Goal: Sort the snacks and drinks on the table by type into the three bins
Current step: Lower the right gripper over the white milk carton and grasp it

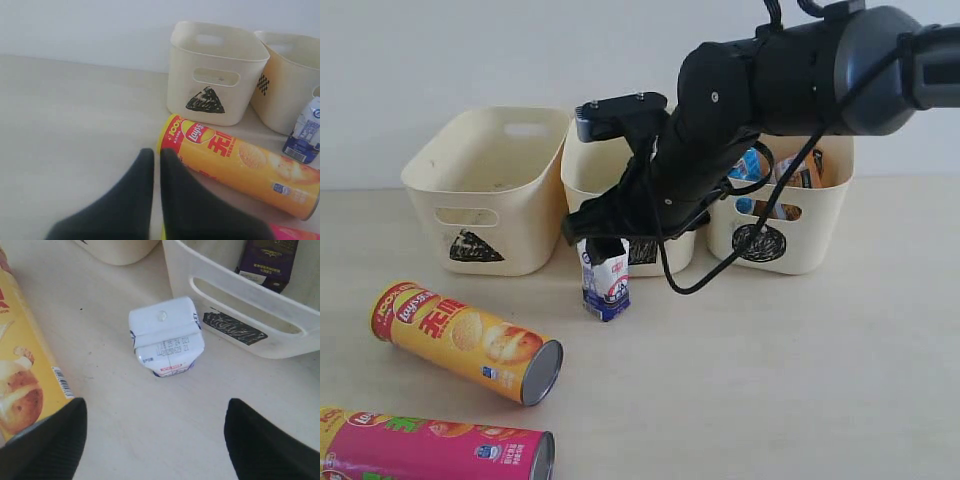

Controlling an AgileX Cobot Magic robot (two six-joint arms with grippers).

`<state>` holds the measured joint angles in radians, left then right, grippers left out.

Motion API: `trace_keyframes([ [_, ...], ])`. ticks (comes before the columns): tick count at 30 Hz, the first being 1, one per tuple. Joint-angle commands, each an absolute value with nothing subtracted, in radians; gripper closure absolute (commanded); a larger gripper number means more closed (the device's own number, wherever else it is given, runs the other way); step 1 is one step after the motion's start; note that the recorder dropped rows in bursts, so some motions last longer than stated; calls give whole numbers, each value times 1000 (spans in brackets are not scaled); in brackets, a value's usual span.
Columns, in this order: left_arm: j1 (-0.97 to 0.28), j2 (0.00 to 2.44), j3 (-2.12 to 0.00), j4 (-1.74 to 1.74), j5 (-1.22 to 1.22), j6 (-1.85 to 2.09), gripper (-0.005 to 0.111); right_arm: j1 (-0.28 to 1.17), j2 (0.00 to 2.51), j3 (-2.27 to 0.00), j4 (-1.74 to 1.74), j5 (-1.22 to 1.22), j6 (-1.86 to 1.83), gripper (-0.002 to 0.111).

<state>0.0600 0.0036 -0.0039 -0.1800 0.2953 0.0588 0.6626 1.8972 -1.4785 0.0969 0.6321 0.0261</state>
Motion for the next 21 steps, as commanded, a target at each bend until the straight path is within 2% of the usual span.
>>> trace_keyframes([
  [1, 61, 0, 0, -184, 292, 61, 103, 663, 1888, -1474, 99, 629, 18, 41],
  [10, 61, 0, 0, -184, 292, 61, 103, 682, 1966, -1474, 102, 645, 16, 41],
  [18, 61, 0, 0, -184, 292, 61, 103, 716, 2013, -1474, 93, 542, 8, 41],
  [21, 61, 0, 0, -184, 292, 61, 103, 718, 2031, -1474, 93, 497, 8, 35],
])
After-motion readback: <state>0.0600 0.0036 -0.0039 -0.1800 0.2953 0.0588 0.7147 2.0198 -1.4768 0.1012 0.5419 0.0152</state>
